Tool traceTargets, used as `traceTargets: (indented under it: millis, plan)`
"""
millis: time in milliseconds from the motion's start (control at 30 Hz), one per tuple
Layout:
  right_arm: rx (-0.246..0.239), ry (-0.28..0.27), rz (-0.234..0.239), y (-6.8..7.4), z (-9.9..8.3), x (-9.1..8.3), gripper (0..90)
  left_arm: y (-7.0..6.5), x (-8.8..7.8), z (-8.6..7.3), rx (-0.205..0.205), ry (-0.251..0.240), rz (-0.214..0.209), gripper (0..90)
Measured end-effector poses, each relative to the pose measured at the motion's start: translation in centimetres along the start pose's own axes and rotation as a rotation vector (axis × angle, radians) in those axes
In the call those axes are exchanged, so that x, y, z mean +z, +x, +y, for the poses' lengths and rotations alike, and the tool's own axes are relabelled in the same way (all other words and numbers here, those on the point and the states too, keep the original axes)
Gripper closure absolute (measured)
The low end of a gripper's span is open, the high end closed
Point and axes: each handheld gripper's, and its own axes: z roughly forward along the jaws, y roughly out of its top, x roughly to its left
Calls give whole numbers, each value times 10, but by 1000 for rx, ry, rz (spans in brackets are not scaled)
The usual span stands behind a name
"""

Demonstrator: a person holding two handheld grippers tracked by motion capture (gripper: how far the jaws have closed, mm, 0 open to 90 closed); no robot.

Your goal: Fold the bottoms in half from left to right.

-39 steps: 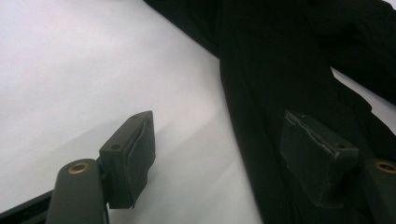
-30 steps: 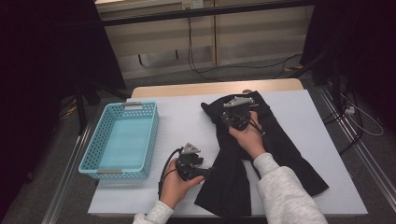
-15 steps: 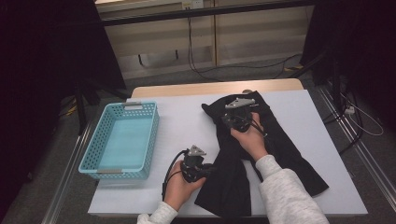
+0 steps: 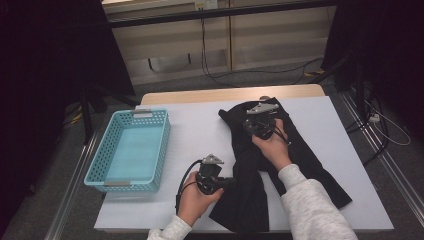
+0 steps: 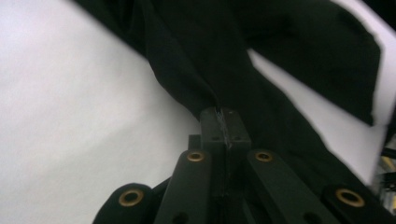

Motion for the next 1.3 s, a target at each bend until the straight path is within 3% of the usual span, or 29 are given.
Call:
traceTargets:
  millis: [167, 500, 800, 933, 1033, 1133, 1167, 1200, 1267, 1300]
  plan:
    - [9, -7, -19, -9, 3, -6, 900, -4, -6, 6, 3, -16, -22, 900]
    - [7, -11, -33, -14, 4, -8, 899, -7, -10, 11, 1, -15, -56, 900]
    - [15, -17, -45, -21, 8, -9, 899, -13, -14, 21, 8, -48, -86, 900]
    - [-7, -9, -90, -37, 15, -14, 900, -18, -15, 30, 17, -69, -111, 900]
    - [-4, -12, -129, -56, 20, -24, 900, -33, -13, 50, 38, -107, -159, 900]
    - [29, -34, -233, -89, 25, -41, 900, -44, -4, 67, 55, -144, -210, 900]
    - [58, -39, -256, -100, 23, -46, 900, -44, -1, 70, 57, -147, -224, 886]
    - [88, -38, -258, -108, 20, -47, 873, -43, 5, 74, 57, -166, -227, 798]
    - [140, 2, -260, -119, 9, -46, 584, -39, 11, 76, 102, -162, -178, 577]
    - [143, 6, -254, -119, 4, -46, 563, -39, 11, 76, 102, -162, -178, 489]
